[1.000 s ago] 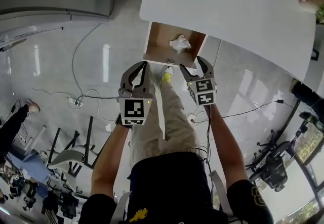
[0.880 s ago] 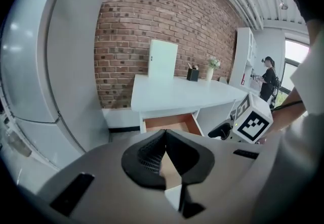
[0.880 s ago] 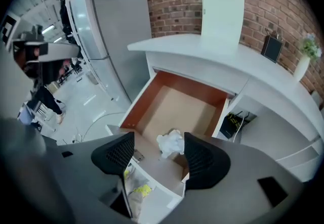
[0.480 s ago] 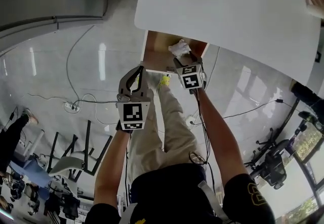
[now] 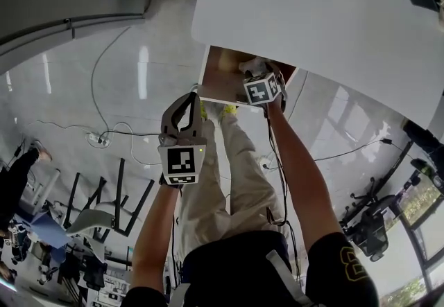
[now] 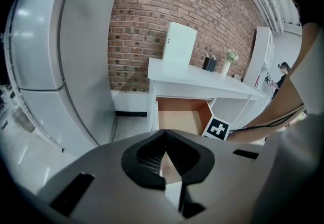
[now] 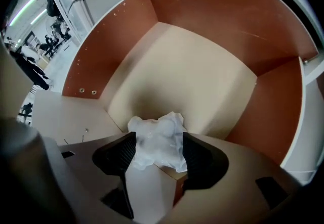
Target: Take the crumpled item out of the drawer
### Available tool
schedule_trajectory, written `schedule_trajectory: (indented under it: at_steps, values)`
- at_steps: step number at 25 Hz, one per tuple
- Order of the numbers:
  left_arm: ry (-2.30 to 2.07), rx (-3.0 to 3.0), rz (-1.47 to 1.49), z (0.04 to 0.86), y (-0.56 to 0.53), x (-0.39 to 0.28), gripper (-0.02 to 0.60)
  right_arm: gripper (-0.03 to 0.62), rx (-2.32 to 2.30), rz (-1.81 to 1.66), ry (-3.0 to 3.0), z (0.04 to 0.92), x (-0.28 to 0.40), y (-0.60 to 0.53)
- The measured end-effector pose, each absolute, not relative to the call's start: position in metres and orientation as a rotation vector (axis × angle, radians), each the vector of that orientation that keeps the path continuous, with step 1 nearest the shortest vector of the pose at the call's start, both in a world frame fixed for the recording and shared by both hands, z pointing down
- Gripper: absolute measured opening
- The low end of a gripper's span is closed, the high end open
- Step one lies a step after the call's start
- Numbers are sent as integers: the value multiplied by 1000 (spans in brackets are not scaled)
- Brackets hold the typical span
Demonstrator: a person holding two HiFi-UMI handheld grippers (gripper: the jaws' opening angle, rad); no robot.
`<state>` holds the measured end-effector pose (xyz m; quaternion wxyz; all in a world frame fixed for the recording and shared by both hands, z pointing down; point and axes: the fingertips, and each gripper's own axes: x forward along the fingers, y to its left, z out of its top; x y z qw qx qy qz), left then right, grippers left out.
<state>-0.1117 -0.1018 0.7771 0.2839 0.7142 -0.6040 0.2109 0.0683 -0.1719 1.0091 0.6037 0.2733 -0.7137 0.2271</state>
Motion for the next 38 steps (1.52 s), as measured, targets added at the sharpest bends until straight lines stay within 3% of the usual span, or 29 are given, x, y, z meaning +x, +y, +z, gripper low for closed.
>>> schedule_trajectory:
  at_steps: [3,5,7,13,25,38]
  values:
    - [-1616,1918,577,778,-103,-114,17,274,608,494,-1625,1016,67,-172]
    - [-1621,1918,585,775,-102,-117,17,177,590,469,-1620,1014,65,-169]
    - [-1628,1917,589,769,-101,-119,17,137,585,441,-1617,1009,67,-166]
    - [-1632,1975,601,733,-101,-117,17,67,664,453,-1678,955,68,-172]
    - [-1587,2254,566,557,-112,-79,17,37,943,456,-2050,679,83,-187]
    - [-1731,2548,480,360,-123,-61,17,29,1285,219,-2480,351,117,-171]
